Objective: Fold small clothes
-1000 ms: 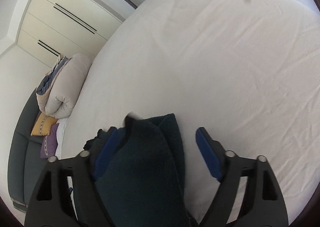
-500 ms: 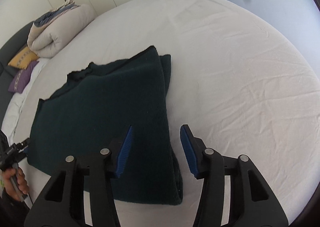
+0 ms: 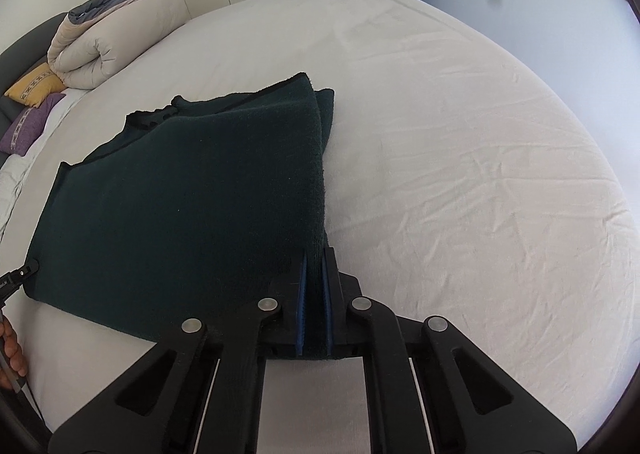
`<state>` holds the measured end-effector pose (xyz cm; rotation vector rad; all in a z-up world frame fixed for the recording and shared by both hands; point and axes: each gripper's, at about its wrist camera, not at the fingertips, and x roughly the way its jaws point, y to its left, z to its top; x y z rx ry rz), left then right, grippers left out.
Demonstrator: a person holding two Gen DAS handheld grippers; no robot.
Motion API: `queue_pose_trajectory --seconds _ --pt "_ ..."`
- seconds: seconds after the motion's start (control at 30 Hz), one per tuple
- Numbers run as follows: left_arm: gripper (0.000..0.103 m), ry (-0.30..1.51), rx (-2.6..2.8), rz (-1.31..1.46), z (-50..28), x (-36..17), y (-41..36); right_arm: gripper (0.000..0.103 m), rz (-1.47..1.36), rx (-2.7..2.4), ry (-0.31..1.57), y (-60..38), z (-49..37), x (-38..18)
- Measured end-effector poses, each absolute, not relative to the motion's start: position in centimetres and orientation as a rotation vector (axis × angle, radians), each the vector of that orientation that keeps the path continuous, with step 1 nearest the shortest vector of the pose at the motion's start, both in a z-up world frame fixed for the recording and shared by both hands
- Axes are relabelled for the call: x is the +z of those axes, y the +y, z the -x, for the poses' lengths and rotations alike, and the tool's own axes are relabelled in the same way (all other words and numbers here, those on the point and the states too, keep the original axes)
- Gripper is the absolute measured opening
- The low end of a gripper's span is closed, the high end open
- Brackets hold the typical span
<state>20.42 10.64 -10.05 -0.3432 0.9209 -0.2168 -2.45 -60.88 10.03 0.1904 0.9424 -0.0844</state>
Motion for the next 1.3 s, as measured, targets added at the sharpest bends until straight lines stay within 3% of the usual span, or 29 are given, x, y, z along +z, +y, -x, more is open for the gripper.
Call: queue_pose_trajectory --seconds 0.63,0.7,0.8,0.9,0.97,1.1,1.3 --pt "0.008 0.915 -0.177 0.338 -18.7 -11.1 11.7 0.005 -0.272 -0.101 0.959 -62.1 2.3 7.5" --pt "0.018 0.923 -0.159 0.320 -18.8 -11.2 11.5 0.006 -0.257 -0.097 0.953 -62.0 2.3 7.5" --pt "0.023 0.925 -0.152 0.320 -18.5 -10.3 11.7 0.010 -0.271 -0.106 0.947 -62.2 2.9 8.2" --pt "0.025 0.863 -0.096 0.269 -17.7 -7.6 12.0 0.022 -0.300 -0.161 0.904 -62.7 4.1 10.2" --pt "0.025 0.820 -0.110 0.233 -17.9 -5.6 11.4 0.022 -0.342 -0.144 0.841 -62.9 4.8 12.2" --pt "0.043 0.763 -0.168 0.167 -21.4 -3.0 8.4 0.022 -0.443 0.048 0.788 -60.6 2.3 15.4" --pt "0.043 0.765 -0.238 0.092 -28.9 -3.0 2.6 0.022 -0.585 0.265 0.860 -55.0 -7.7 14.3"
